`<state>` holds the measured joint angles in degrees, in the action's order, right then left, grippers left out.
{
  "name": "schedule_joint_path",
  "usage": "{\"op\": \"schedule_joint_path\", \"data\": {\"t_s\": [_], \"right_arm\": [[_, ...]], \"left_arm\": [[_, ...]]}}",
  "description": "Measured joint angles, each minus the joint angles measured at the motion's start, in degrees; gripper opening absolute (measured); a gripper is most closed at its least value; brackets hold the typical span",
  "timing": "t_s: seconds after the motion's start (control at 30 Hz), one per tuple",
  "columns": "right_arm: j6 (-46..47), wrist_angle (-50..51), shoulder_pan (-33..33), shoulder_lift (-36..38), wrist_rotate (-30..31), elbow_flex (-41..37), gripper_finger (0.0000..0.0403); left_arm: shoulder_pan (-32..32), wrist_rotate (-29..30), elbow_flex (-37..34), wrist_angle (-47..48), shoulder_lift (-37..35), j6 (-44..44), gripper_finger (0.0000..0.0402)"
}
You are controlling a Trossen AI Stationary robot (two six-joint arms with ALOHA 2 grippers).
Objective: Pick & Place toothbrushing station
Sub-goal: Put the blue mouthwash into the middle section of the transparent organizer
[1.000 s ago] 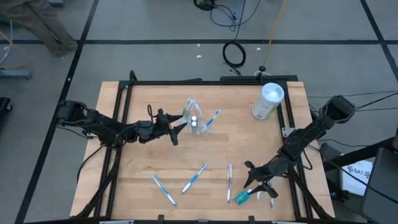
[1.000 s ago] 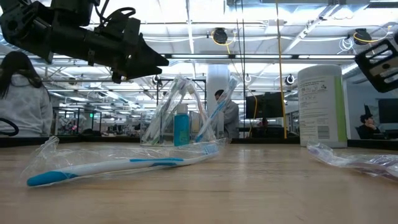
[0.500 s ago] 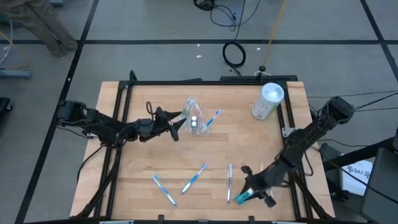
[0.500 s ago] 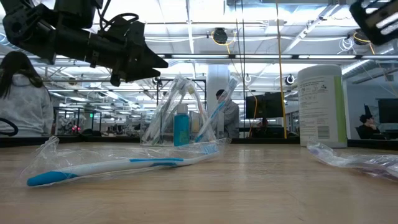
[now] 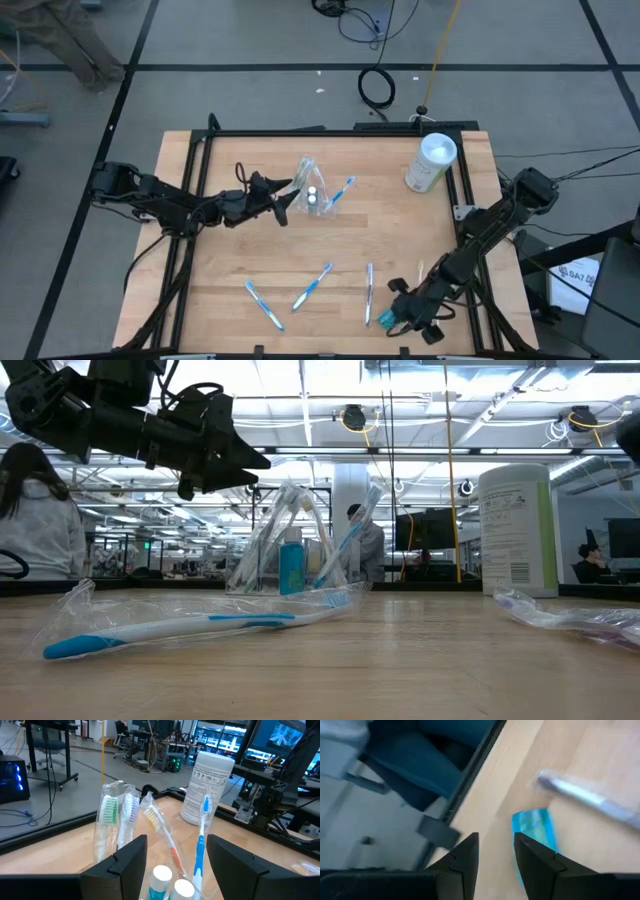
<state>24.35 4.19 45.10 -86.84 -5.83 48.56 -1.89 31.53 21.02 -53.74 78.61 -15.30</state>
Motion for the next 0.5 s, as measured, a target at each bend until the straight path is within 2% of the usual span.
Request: {"op": "schedule_joint_path", "data": {"t_s": [0.07,0.17,0.4,0.5], "right_arm": [[-3.13,-0.08,0.02,0.01,2.62,0.00,0.0116],[-3.09,-0.04,-0.60,0.01,3.51,0.00,0.0116],[7.28,0.00,-4.10,0.01,5.96,-0.01,0.0120],[7.24,0.00,-4.28,0.01,6.02,-0.02,0.0133]], "left_arm": [[-0.09,-0.02,0.00,0.04,0.00,-0.10,0.0214],[-0.36,-0.02,0.00,0.09,0.00,-0.25,0.0214],[-1.35,-0.21,0.00,0.13,0.00,-0.21,0.0214],[-1.34,-0.20,0.00,0.13,0.00,-0.22,0.0214]]}}
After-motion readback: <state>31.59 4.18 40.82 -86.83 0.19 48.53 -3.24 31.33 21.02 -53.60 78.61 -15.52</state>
